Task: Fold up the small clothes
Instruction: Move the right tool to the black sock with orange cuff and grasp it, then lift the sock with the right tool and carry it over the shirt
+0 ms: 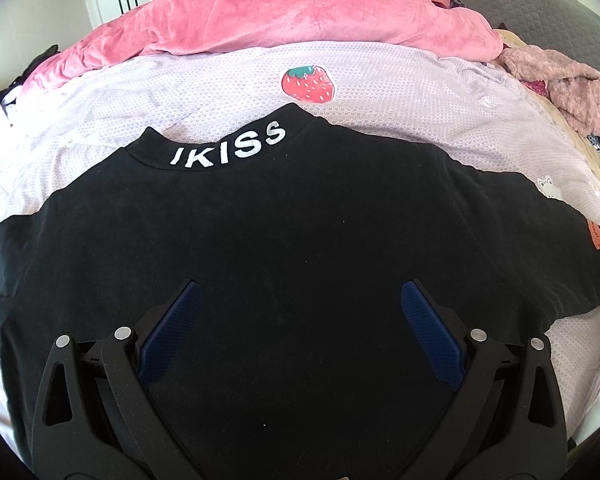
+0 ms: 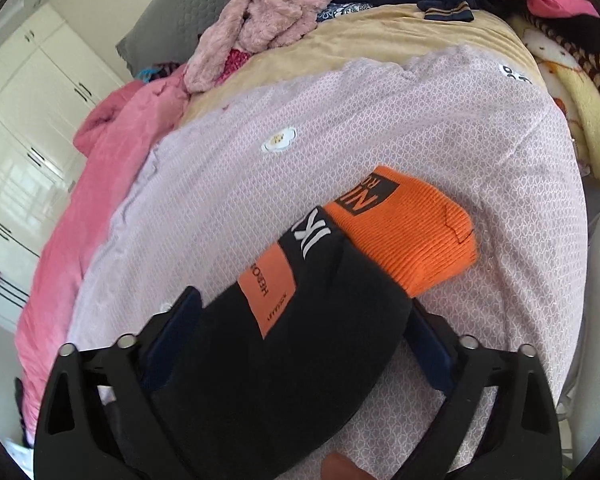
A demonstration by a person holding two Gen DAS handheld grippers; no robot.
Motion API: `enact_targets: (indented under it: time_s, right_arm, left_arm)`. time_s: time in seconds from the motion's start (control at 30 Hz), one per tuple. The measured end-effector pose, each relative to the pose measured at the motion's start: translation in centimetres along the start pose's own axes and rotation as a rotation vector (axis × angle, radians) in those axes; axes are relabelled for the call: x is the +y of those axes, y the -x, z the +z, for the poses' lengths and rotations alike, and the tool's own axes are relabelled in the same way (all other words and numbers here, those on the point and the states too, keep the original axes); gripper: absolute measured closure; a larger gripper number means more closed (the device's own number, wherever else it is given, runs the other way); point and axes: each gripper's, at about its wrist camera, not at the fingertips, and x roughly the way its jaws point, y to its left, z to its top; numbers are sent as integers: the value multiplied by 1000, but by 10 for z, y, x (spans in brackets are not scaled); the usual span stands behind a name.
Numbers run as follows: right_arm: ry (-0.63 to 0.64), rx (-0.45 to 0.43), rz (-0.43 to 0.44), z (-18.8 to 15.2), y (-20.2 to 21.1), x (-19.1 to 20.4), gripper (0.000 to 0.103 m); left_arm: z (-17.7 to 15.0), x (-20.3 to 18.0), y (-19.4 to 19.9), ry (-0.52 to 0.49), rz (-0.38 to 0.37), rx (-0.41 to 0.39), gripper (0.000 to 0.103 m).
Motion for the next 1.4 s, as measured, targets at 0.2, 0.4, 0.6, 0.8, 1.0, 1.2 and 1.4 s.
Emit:
enact_targets:
  time_s: [0.2,0.4,0.6,0.8,1.0,1.2,1.4]
  right_arm:
    - [64,-27,106,-1,7,10,91]
    - [172,-81,210,-10,26,39,91]
    - [137,-102,135,-8,30,27,92]
    - [223,-124,258,-23,48,54,92]
    - [387,-90,438,-66,68,108,92]
    - [559,6,612,-116,81,152,92]
    - [732,91,709,-161,86,180,82]
  left_arm:
    - [-6,8,7,34,-4,-8,9]
    - [-11,22,16,81,2,-24,9]
    - [-14,28,21,96,5,-26,9]
    - [-14,39,31,119,2,-44,9]
    - [-17,63,41,164,25,-62,9]
    - [-20,88,47,218,40,-63,9]
    - [-25,111,48,288,17,-55,9]
